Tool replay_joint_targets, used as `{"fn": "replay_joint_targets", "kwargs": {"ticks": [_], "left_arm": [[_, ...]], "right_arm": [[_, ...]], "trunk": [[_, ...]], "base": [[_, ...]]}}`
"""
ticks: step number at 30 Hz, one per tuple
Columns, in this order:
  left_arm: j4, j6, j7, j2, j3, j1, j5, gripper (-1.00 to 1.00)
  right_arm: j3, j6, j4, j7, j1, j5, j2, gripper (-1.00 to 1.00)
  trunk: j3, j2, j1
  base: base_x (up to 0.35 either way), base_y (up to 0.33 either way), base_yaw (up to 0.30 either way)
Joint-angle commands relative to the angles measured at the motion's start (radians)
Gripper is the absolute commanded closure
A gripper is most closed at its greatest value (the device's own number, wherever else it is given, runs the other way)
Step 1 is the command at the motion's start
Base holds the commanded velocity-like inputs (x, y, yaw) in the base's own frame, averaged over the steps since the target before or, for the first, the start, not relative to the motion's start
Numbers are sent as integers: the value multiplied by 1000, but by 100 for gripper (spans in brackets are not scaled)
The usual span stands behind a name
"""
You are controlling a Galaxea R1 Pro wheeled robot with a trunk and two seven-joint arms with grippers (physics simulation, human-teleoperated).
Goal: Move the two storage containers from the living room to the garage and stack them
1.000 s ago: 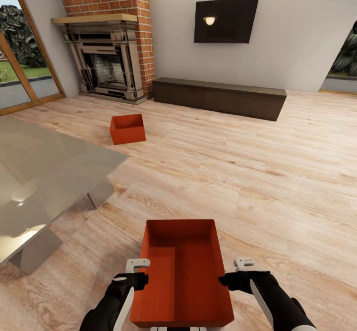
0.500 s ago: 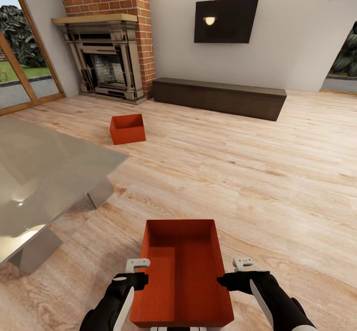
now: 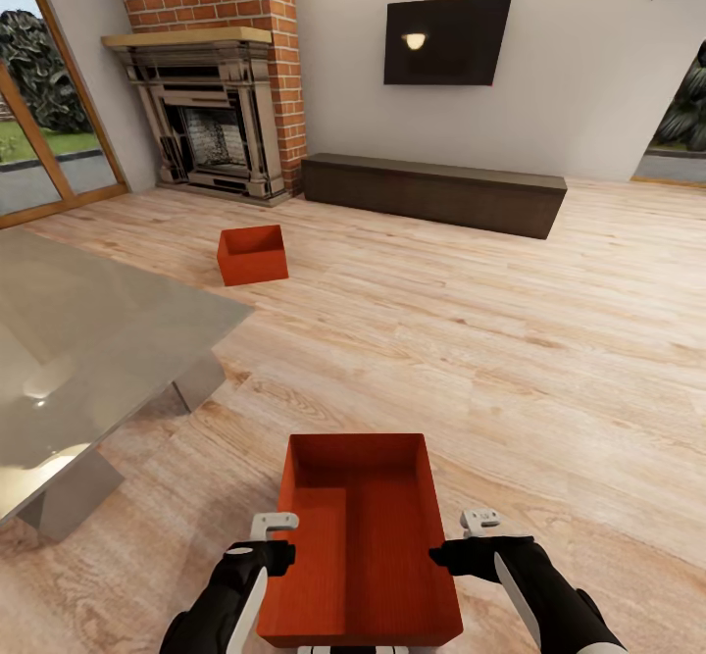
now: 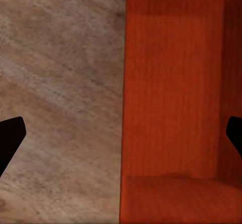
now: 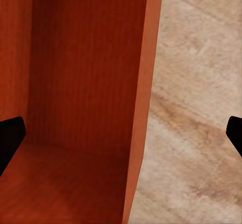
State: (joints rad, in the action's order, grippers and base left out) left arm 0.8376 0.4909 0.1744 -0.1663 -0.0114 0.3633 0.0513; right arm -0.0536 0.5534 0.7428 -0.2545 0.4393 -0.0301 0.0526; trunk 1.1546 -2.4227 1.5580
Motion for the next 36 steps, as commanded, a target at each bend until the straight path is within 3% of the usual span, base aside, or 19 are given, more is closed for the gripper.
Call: {"fn": "replay_joint_targets", "kwargs": {"ticks": [1, 7, 11, 14, 36], "left_arm": [[1, 6, 0, 0, -1, 0, 6, -100], [1, 9, 0, -1, -1, 0, 9, -100], [2, 90, 0, 2, -1, 0, 5, -100], [3, 113, 0, 2, -2, 0, 3, -100], [-10, 118, -4, 10, -2, 16, 3, -100]], "right_arm": [[-3, 5, 1, 0, 1, -3, 1, -100], [-3, 5, 1, 0, 1, -4, 1, -100], [-3, 5, 0, 1, 1, -4, 1, -100], [-2, 5, 0, 1, 1, -4, 1, -100], [-3, 3, -3, 9, 1, -4, 1, -100]], "trunk": [[1, 0, 0], [1, 0, 0], [1, 0, 0], [1, 0, 0], [1, 0, 0]], "base": [[0, 0, 0], [0, 0, 0], [0, 0, 0], [0, 0, 0], [0, 0, 0]]}}
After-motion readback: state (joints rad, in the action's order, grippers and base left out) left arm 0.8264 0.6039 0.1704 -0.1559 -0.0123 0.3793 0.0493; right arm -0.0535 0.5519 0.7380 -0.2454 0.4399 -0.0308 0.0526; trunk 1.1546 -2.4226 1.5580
